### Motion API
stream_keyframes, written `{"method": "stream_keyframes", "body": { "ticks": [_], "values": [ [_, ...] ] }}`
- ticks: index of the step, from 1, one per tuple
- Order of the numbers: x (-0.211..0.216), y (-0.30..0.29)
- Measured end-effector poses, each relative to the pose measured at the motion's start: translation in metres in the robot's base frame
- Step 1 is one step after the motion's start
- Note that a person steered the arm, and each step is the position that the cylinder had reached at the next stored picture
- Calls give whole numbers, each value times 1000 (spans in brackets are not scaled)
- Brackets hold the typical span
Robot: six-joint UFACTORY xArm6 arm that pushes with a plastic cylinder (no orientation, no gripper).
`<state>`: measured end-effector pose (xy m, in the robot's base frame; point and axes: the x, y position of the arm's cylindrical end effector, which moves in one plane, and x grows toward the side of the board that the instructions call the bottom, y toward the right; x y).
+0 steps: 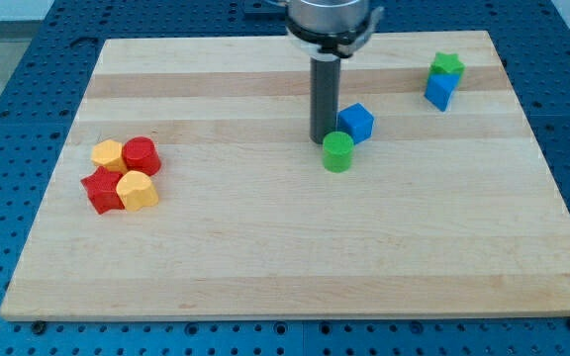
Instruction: Slightly move the blue cube to the right side
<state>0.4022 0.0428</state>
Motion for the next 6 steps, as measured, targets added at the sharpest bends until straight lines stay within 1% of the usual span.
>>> {"method": "stream_keyframes", "body": {
  "ticks": [1,2,3,4,5,6],
  "values": [
    [-15,40],
    [-19,33],
    [-20,1],
    [-39,-1],
    [-48,19],
    [-42,61]
  ]
}}
